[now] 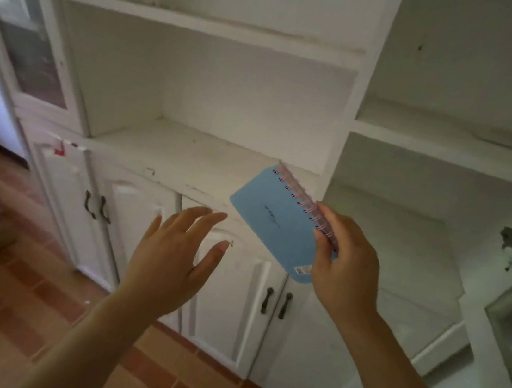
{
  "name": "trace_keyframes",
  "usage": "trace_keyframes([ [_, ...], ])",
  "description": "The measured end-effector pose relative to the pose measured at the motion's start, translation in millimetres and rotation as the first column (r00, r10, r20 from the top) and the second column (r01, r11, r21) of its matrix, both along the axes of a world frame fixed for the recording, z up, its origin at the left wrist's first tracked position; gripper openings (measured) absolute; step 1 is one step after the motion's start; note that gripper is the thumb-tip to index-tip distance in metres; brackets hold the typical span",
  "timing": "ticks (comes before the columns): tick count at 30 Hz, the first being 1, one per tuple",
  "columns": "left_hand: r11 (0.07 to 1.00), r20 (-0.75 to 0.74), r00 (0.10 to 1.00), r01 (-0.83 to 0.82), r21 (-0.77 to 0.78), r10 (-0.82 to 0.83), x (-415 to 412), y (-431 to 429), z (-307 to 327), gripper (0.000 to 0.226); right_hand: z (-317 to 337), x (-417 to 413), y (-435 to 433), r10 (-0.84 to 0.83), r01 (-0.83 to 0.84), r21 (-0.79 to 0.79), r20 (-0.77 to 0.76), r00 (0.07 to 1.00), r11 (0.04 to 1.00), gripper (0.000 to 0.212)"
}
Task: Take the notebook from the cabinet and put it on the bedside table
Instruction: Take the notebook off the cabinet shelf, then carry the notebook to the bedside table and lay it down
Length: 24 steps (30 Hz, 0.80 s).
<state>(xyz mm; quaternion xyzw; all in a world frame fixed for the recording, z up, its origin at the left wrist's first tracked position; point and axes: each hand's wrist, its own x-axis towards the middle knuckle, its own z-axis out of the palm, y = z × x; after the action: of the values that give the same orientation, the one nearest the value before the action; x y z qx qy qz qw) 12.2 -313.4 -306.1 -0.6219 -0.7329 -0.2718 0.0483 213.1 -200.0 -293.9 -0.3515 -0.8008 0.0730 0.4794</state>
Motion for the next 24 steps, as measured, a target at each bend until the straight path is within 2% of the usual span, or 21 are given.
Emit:
trace_keyframes([
  [6,0.968,0.087,0.967,-0.232,-0.094,0.240,-44,-90,-31,0.057,-19,-74,-51,0.224,-0.216,-0.081,0.113,0.968,0.973,0.034],
  [12,0.890,0.161,0.877,-0.436,-0.136,0.454,-104,-198,-46,0.061,-35,-170,-121,0.416,-0.394,-0.144,0.198,0.887,0.908,0.036],
  [20,0.734,0.209,0.707,-0.671,-0.106,0.676,-213,-357,-52,0.051,-54,-325,-251,0.663,-0.619,-0.243,0.187,0.725,0.747,0.036],
  [24,0.624,0.193,0.598,-0.772,-0.122,0.778,-240,-427,-55,0.050,-62,-389,-314,0.770,-0.721,-0.272,0.189,0.609,0.637,0.036],
])
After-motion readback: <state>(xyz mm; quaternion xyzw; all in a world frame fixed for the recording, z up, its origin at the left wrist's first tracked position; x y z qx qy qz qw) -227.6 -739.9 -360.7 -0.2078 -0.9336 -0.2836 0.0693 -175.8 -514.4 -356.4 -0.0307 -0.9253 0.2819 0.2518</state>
